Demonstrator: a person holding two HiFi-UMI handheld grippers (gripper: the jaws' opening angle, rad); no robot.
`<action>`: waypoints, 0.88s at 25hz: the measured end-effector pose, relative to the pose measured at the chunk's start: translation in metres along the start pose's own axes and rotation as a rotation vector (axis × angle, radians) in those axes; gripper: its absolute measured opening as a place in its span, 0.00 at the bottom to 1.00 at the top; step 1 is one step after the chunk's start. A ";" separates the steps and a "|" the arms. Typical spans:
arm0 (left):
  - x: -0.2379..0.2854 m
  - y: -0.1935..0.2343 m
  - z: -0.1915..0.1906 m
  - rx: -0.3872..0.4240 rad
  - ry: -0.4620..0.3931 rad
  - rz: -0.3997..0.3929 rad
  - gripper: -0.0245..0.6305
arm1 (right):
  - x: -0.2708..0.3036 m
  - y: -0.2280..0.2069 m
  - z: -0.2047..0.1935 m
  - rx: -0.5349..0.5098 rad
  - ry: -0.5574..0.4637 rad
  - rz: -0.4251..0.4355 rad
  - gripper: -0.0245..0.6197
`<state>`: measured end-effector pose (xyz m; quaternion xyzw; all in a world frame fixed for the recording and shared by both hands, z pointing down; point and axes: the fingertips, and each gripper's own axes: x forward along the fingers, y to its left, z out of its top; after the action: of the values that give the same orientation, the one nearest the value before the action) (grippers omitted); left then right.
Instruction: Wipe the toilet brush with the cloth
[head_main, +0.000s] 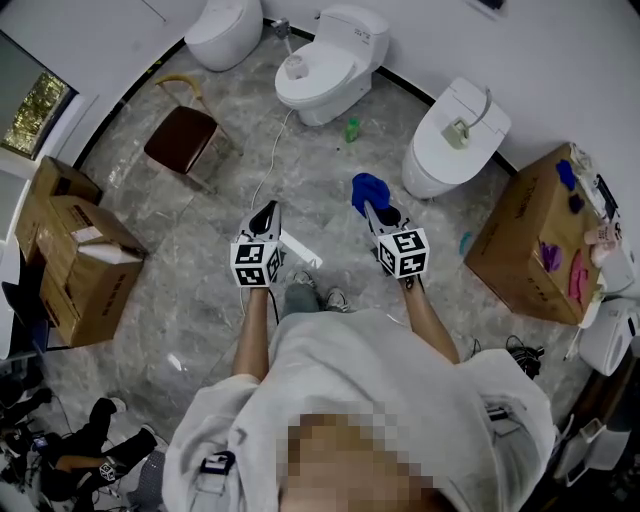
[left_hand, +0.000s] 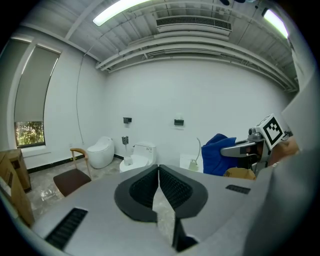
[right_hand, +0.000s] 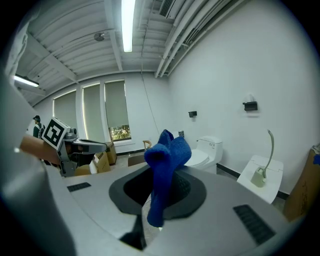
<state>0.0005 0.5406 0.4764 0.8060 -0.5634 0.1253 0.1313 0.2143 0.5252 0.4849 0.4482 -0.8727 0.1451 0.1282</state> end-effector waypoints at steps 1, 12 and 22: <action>0.003 0.001 -0.001 -0.002 0.002 0.002 0.08 | 0.004 -0.002 0.000 0.000 0.002 0.003 0.13; 0.066 0.046 0.012 -0.011 0.000 -0.007 0.08 | 0.079 -0.023 0.023 -0.020 0.008 0.007 0.13; 0.158 0.118 0.054 -0.018 -0.003 -0.051 0.08 | 0.180 -0.054 0.073 -0.010 0.006 -0.034 0.13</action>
<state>-0.0551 0.3438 0.4901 0.8191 -0.5440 0.1154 0.1409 0.1498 0.3338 0.4888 0.4619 -0.8653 0.1400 0.1356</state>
